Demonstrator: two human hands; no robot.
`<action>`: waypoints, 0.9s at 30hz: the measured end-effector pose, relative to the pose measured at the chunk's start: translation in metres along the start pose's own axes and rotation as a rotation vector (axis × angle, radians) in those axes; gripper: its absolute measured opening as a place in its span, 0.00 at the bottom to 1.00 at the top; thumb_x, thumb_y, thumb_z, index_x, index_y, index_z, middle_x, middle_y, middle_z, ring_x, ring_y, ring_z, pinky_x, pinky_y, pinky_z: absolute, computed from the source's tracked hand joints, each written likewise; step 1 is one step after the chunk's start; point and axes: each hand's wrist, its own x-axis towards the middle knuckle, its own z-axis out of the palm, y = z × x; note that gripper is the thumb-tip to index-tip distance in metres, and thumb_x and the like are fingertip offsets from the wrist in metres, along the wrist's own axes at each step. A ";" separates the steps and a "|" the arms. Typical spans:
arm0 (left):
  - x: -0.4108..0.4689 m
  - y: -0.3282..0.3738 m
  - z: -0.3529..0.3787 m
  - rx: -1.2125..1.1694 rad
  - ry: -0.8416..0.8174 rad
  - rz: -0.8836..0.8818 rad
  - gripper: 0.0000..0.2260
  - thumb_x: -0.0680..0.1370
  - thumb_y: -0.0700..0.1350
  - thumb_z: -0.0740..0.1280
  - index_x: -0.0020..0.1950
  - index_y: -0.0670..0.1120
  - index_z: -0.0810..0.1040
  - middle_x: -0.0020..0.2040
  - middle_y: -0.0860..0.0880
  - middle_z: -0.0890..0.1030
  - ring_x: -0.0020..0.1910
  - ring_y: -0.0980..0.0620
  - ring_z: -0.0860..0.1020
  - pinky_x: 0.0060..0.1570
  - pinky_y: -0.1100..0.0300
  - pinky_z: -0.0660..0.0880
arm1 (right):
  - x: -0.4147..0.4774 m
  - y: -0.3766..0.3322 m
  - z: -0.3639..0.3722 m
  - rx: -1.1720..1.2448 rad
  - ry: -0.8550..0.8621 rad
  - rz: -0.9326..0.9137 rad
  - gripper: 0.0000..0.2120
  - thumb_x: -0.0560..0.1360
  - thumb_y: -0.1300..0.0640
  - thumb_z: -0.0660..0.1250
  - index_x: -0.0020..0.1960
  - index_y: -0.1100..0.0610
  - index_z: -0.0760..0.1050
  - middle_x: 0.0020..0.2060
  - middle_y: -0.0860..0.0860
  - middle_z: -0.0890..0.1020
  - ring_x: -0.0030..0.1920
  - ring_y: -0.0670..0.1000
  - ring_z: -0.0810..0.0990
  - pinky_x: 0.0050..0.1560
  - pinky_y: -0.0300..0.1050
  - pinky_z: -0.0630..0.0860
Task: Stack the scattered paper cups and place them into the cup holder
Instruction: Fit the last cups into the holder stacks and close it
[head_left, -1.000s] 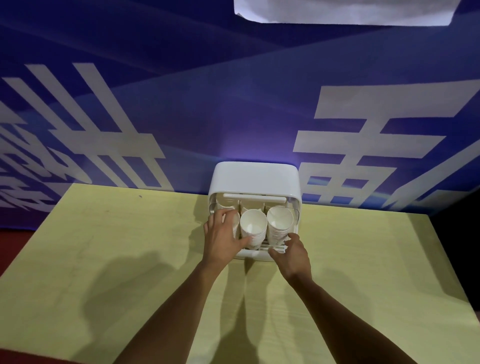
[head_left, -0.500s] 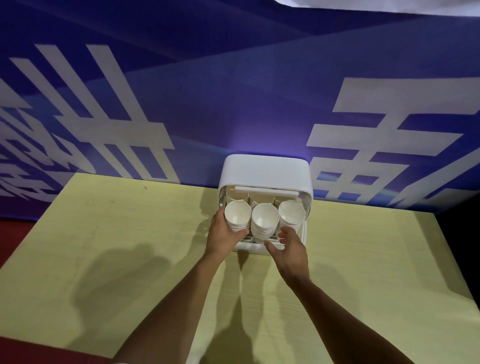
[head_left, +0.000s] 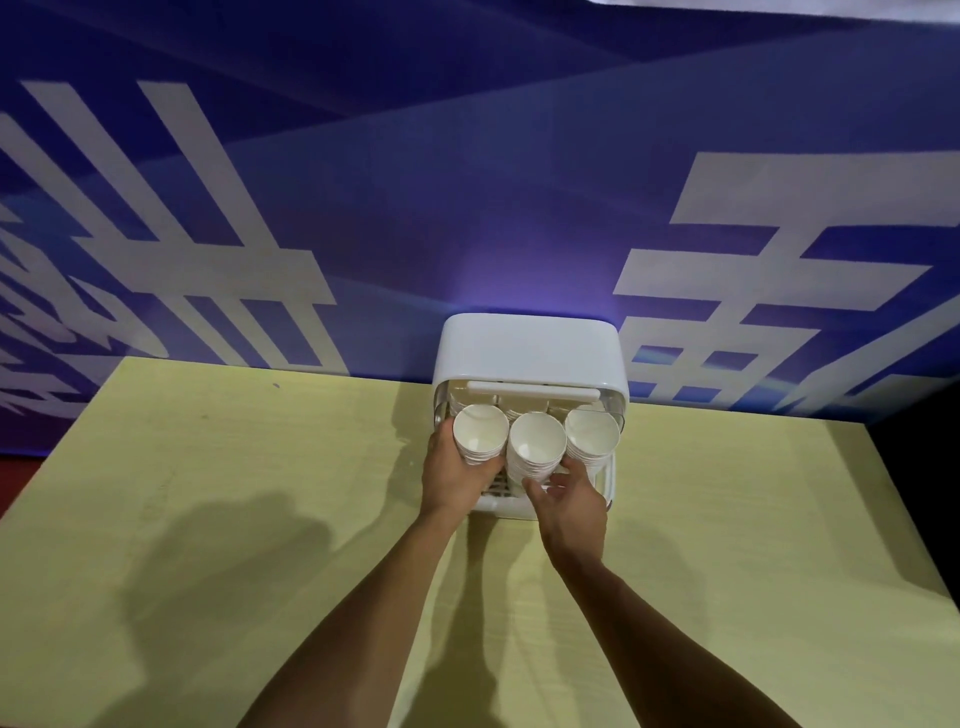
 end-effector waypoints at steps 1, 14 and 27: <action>0.001 -0.001 0.000 -0.003 0.000 0.003 0.35 0.60 0.55 0.81 0.64 0.55 0.73 0.60 0.54 0.79 0.59 0.52 0.78 0.59 0.52 0.77 | 0.001 0.000 0.004 -0.004 0.018 -0.004 0.25 0.72 0.47 0.74 0.66 0.51 0.73 0.51 0.48 0.85 0.51 0.50 0.83 0.52 0.47 0.79; 0.005 -0.004 -0.008 0.027 -0.037 0.013 0.36 0.64 0.49 0.82 0.68 0.51 0.70 0.63 0.51 0.77 0.61 0.50 0.76 0.61 0.52 0.75 | 0.002 -0.006 0.022 0.107 0.085 0.016 0.19 0.73 0.51 0.73 0.62 0.49 0.75 0.50 0.46 0.84 0.50 0.49 0.82 0.54 0.48 0.79; -0.014 -0.010 -0.022 0.064 -0.096 -0.009 0.41 0.64 0.50 0.81 0.74 0.51 0.66 0.67 0.50 0.70 0.65 0.50 0.72 0.65 0.52 0.72 | -0.012 -0.013 -0.028 0.010 0.020 -0.116 0.14 0.75 0.48 0.72 0.59 0.51 0.78 0.45 0.38 0.81 0.46 0.38 0.82 0.46 0.33 0.74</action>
